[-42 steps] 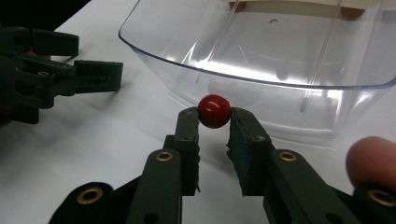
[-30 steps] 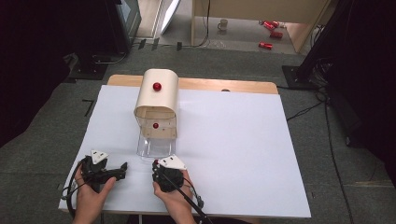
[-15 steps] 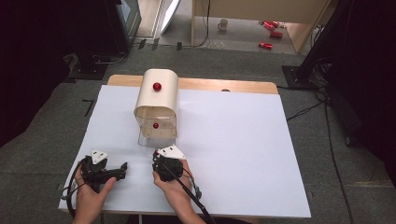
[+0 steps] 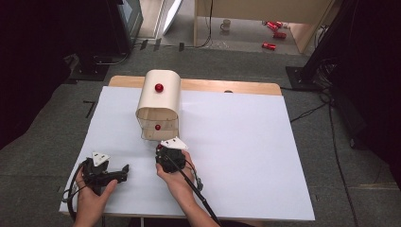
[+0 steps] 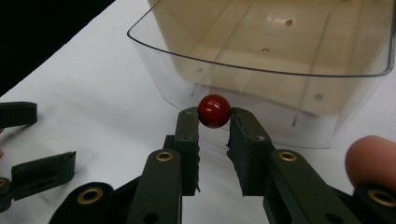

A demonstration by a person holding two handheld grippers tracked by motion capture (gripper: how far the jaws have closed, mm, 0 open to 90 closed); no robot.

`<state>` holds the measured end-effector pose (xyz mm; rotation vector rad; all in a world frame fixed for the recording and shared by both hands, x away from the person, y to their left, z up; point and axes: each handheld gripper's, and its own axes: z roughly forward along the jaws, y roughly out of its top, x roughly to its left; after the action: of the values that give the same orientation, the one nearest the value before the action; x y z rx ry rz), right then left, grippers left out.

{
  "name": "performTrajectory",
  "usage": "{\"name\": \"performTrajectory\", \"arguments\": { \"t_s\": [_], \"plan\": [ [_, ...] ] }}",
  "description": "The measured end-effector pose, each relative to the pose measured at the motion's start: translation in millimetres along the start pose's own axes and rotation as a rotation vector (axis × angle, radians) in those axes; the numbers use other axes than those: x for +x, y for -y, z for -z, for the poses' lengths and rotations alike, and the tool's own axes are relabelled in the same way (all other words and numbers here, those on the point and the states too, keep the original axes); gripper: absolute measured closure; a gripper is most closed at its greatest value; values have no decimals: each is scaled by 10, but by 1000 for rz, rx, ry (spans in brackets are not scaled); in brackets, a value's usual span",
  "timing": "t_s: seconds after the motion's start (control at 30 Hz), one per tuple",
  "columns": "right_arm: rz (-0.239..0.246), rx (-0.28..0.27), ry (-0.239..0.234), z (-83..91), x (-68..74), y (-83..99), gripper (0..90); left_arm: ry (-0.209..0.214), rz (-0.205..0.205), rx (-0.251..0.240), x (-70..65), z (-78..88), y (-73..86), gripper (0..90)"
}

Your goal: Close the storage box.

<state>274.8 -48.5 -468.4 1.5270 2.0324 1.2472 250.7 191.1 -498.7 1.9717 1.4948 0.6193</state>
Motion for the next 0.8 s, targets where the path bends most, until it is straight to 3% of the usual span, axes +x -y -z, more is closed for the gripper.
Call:
{"name": "performTrajectory", "arguments": {
  "t_s": [0.7,0.77,0.8],
  "plan": [
    [20,-37,19,-100,-86,-180,761,-1,-2,1,2,0,-1,4],
    [33,-34,22,-102,-80,-172,732,-1,-2,0,2,0,0,4],
    [33,-28,-4,-91,-91,-166,653,-1,-2,0,2,0,0,4]
  ]
}}
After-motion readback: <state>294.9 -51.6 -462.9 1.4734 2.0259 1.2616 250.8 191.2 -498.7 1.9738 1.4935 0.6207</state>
